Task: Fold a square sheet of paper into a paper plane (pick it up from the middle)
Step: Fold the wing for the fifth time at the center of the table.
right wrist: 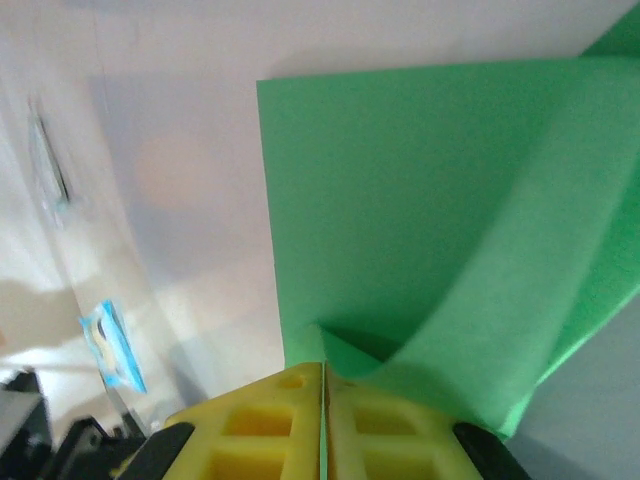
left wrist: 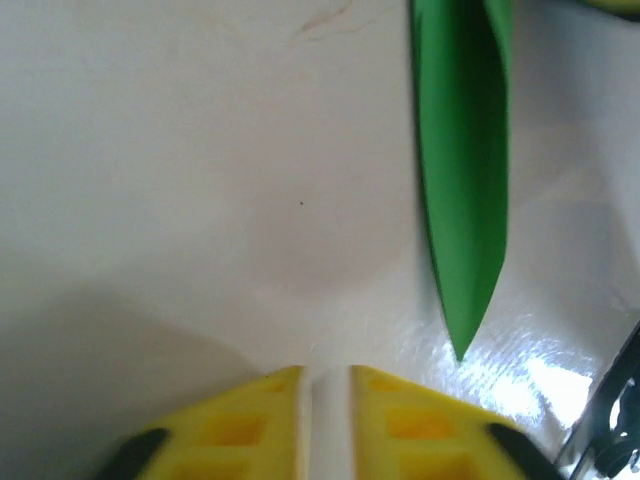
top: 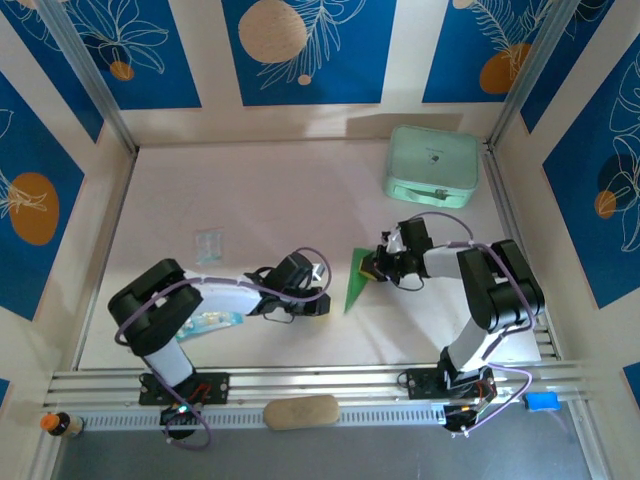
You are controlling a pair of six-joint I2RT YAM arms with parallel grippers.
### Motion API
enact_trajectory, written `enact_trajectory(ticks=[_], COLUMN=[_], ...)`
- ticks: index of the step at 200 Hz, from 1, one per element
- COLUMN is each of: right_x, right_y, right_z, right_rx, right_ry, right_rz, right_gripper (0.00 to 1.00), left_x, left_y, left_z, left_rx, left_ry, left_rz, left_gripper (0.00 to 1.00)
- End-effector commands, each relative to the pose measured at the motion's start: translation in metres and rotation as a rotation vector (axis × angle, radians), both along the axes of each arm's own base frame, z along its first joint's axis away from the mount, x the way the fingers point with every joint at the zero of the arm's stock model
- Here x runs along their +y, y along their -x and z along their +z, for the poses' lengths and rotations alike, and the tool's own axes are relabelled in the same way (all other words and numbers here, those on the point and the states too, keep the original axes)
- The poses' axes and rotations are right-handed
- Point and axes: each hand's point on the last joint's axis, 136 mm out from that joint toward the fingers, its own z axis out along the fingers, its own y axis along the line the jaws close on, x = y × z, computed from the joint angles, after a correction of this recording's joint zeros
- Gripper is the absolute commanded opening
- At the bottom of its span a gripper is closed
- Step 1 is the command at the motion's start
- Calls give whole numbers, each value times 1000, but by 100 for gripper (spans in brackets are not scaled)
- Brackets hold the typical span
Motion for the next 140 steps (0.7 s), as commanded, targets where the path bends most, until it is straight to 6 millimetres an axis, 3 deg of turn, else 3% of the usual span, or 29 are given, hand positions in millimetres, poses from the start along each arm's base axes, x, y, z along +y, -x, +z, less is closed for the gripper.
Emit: enact_trajectory(ticks=[1, 32, 62, 104, 140], right_x=[13, 27, 31, 35, 35], right_y=[28, 50, 54, 54, 54], right_z=[1, 0, -1, -1, -4], right_rx=[46, 59, 60, 65, 73], right_ry=[-7, -22, -11, -9, -8], right_rz=[52, 83, 84, 86, 78], right_gripper=[9, 9, 9, 9, 9], left_x=[9, -12, -33, -37, -34], left_y=[-7, -8, -1, -4, -3], left_z=[12, 36, 47, 27, 13], left_rx=[-41, -57, -37, 17, 42], left_ry=[-15, 95, 178, 125, 49], left_rz=[19, -41, -108, -89, -95], left_gripper=[24, 22, 22, 40, 44])
